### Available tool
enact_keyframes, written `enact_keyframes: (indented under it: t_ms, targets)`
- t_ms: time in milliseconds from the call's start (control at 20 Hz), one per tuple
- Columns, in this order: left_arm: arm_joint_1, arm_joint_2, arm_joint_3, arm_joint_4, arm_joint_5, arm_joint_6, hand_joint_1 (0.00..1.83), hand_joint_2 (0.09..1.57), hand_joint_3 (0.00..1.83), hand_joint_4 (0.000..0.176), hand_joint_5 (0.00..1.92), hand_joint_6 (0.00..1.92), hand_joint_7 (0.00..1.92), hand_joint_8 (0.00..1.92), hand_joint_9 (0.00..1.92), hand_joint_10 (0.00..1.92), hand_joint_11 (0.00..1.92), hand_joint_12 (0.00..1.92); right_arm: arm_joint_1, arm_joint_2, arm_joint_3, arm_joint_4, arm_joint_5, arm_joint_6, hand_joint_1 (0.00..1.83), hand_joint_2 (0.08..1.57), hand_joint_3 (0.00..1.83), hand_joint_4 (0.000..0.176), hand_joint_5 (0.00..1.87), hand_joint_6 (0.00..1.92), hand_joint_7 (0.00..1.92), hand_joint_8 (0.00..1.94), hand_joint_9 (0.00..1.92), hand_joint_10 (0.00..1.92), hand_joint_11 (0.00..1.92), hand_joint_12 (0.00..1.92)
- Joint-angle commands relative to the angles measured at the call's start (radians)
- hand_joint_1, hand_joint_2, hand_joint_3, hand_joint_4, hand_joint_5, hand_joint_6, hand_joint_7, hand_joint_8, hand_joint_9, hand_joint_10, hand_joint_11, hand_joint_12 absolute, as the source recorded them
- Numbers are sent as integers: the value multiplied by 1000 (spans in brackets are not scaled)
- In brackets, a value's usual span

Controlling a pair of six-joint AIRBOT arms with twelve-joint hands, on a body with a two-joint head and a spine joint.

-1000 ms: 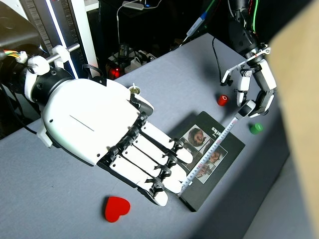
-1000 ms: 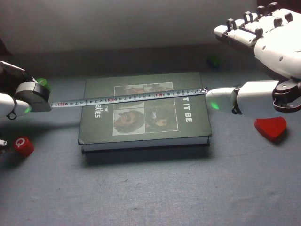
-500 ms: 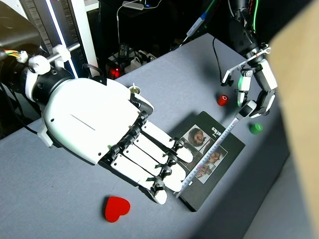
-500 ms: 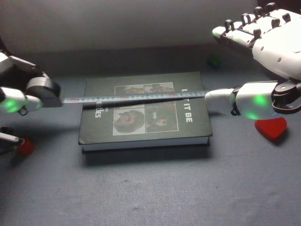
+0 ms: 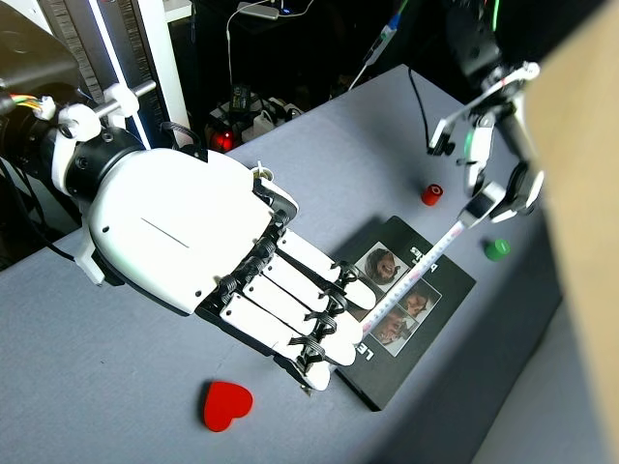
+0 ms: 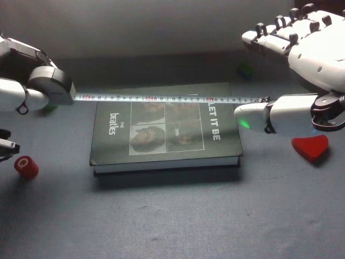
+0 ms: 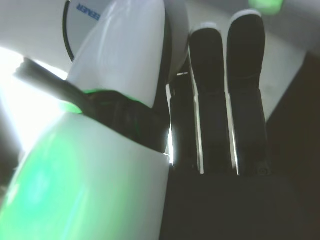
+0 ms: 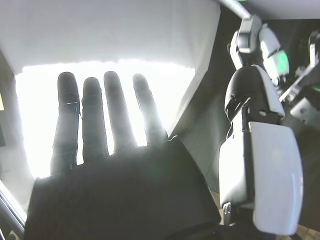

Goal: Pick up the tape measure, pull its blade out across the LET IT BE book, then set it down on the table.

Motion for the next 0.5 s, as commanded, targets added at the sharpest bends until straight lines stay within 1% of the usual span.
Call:
enact_keyframes:
  t_ms: [0, 150, 200, 250, 400, 450]
  targets:
    - [-14, 18, -10, -1, -86, -7, 1359, 1168, 0, 0, 891, 983, 799, 1243, 815, 1436, 789, 1342, 5, 6, -2, -67, 33, 1, 56, 1069, 0, 55, 18, 2, 85, 0, 62, 2, 0, 625]
    - [-5, 81, -91, -41, -78, 33, 1359, 1170, 0, 0, 888, 980, 800, 1247, 808, 1440, 788, 1336, 4, 6, -2, -67, 33, 1, 57, 1069, 0, 55, 21, 2, 84, 0, 62, 1, 0, 596]
    - [4, 101, -117, -56, -75, 44, 1359, 1170, 0, 0, 882, 992, 803, 1236, 810, 1441, 787, 1334, 3, 6, -2, -67, 33, 1, 58, 1069, 0, 55, 21, 1, 70, 1, 53, 0, 0, 555]
    - [52, 168, -210, -91, -70, 78, 1360, 1170, 0, 0, 878, 1002, 804, 1229, 813, 1439, 790, 1333, 2, 6, -3, -67, 33, 1, 57, 1069, 0, 55, 25, 1, 73, 2, 63, 3, 0, 569]
    - [98, 197, -263, -127, -111, 86, 1359, 1169, 0, 0, 889, 997, 795, 1229, 819, 1434, 799, 1316, 2, 7, -3, -67, 33, 0, 57, 1070, 1, 55, 36, 6, 90, 8, 74, 7, 0, 571]
    - [125, 204, -286, -153, -138, 86, 1360, 1168, 0, 0, 889, 1000, 788, 1228, 831, 1424, 805, 1311, 2, 7, -3, -68, 32, 0, 51, 1074, 2, 54, 42, 5, 95, 6, 70, 3, 0, 526]
